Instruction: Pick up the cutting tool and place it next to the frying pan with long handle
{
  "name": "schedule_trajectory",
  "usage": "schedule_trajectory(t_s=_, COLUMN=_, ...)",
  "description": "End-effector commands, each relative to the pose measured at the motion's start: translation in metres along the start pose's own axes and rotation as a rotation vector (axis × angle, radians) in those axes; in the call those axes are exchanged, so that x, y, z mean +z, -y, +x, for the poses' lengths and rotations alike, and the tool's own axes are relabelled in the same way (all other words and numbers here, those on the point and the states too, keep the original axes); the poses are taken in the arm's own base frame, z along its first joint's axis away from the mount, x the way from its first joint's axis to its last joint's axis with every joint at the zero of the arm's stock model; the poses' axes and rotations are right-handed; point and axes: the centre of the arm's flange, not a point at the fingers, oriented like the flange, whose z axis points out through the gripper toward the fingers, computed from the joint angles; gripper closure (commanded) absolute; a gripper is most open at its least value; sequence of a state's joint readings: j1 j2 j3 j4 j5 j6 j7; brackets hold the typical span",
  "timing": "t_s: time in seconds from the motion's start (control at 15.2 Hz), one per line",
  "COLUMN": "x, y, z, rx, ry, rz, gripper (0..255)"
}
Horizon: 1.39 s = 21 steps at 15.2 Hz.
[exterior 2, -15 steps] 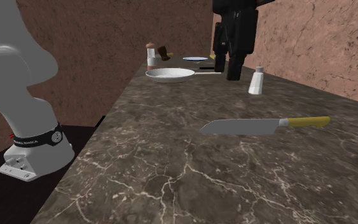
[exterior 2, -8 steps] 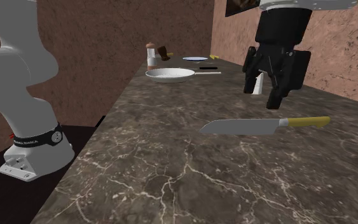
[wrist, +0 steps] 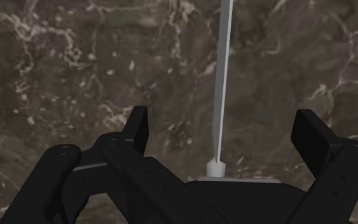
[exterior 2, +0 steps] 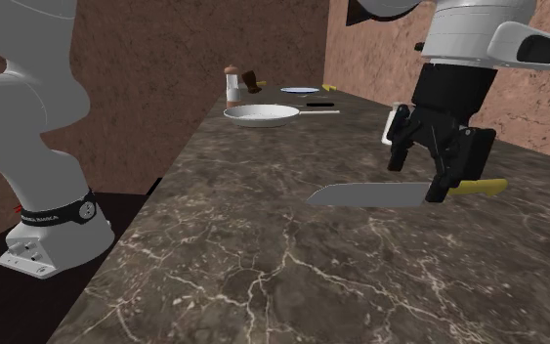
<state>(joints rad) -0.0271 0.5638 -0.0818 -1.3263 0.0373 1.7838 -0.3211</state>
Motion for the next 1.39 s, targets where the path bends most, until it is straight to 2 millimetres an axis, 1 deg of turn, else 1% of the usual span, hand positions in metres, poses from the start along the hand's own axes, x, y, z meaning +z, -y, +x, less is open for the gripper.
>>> schedule_trajectory(t_s=0.0, x=0.0108, y=0.0008, z=0.0005, rx=0.0, ry=0.0, rz=0.0, gripper=0)
schedule_trajectory(t_s=0.07, x=0.0191, y=0.0008, z=0.0005, rx=0.0, ry=0.0, rz=0.0, gripper=0)
schedule_trajectory(t_s=0.59, x=0.019, y=0.0008, z=0.0005, rx=0.0, ry=0.0, rz=0.0, gripper=0)
schedule_trajectory(t_s=0.66, x=0.019, y=0.0008, z=0.0005, rx=0.0, ry=0.0, rz=0.0, gripper=255)
schedule_trajectory(t_s=1.25, x=0.0191, y=0.0008, z=0.0005, rx=0.0, ry=0.0, rz=0.0, gripper=255)
schedule_trajectory(t_s=1.32, x=0.0138, y=0.0009, z=-0.0001, rx=0.0, ry=0.0, rz=0.0, gripper=255)
